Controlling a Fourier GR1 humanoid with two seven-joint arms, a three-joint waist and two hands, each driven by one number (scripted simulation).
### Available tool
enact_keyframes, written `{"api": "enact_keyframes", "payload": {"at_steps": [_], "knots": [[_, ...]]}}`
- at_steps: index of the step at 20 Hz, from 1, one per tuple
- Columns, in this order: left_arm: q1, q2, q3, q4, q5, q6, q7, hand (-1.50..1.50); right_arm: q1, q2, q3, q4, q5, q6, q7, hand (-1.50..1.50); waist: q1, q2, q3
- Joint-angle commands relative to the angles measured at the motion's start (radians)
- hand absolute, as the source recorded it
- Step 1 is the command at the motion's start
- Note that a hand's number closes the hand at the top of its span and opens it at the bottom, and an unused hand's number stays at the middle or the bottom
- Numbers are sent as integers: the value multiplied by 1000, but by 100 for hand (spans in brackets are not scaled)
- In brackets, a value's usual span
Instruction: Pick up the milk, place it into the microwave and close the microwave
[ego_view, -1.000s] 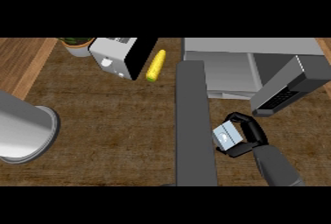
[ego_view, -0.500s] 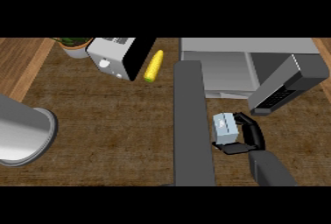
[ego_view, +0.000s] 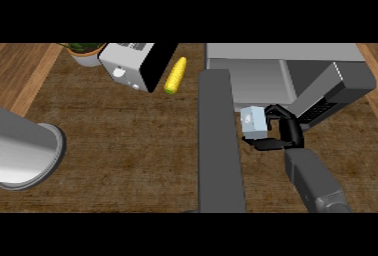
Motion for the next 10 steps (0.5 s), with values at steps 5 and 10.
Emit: {"api": "enact_keyframes", "payload": {"at_steps": [5, 10], "knots": [[-59, 7, -9, 9, -19, 17, 26, -150, -153, -58, -21, 85, 8, -62, 87, 150, 26, 14, 2], [-70, 14, -19, 24, -25, -3, 36, -150, -241, -104, -18, 115, 18, -44, 184, 150, 40, 20, 2]]}}
